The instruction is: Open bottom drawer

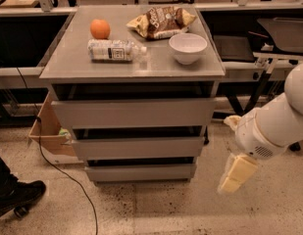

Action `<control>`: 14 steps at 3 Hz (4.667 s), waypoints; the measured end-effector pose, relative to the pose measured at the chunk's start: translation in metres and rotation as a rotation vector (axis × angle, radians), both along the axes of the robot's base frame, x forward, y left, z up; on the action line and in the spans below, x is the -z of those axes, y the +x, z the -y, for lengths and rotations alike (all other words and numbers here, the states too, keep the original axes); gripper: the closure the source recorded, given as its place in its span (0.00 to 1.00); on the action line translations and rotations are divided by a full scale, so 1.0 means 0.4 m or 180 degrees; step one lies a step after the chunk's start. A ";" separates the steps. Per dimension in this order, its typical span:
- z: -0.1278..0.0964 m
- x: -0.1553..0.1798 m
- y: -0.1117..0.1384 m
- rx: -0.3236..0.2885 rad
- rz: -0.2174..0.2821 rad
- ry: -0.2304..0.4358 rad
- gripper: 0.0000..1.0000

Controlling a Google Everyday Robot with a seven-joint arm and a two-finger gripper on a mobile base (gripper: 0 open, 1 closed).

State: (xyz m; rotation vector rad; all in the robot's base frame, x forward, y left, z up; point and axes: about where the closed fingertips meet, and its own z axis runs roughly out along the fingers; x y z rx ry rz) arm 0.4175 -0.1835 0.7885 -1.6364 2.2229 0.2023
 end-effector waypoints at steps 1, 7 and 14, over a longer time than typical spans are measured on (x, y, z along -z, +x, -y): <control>-0.051 0.126 -0.009 -0.0007 -0.0137 0.0141 0.00; -0.215 0.613 -0.028 0.0028 -0.0425 0.0699 0.00; -0.377 1.343 0.409 0.0641 0.0133 0.0980 0.00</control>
Offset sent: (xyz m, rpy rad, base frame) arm -0.0030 0.0618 -0.1585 0.1420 0.1231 0.0115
